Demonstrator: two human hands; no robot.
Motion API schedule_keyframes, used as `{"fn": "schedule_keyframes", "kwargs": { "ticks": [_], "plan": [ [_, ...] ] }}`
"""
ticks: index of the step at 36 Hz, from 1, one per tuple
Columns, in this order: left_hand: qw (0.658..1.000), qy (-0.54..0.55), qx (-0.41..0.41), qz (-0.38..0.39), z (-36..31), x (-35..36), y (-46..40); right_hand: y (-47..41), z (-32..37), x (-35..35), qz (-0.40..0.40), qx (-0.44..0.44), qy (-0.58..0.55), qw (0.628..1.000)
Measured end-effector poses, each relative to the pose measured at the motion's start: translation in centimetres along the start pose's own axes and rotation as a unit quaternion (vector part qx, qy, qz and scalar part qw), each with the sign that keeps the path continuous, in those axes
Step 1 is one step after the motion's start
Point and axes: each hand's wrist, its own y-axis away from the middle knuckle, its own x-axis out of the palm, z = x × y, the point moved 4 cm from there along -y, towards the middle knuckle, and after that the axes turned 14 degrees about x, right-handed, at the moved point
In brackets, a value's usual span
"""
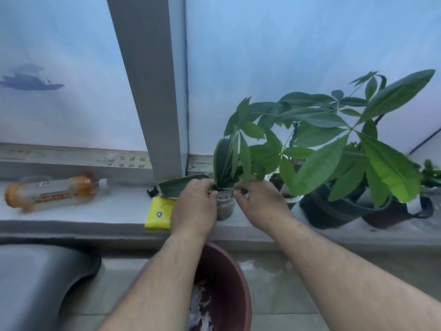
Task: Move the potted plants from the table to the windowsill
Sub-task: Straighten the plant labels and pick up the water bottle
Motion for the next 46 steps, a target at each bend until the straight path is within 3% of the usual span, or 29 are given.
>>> {"fn": "schedule_keyframes", "kwargs": {
  "ticks": [11, 16, 35, 46],
  "plan": [
    [0.999, -0.033, -0.004, 0.013, 1.8, 0.6, -0.6, -0.4, -0.6, 1.0, 0.0, -0.029, -0.014, 0.999],
    [0.999, -0.041, -0.021, 0.008, 2.7, 1.0, -0.7, -1.1, 0.2, 1.7, -0.01, -0.049, 0.029, 0.998],
    [0.998, -0.042, 0.028, -0.043, 1.9, 1.0, -1.0, -1.2, -0.5, 2.5, -0.028, -0.029, -0.026, 0.999],
    [0.999, -0.047, 0.005, -0.021, 2.4, 1.8, -0.5, -1.2, -0.7, 3.3, -0.017, -0.02, 0.008, 1.0]
  ]
}}
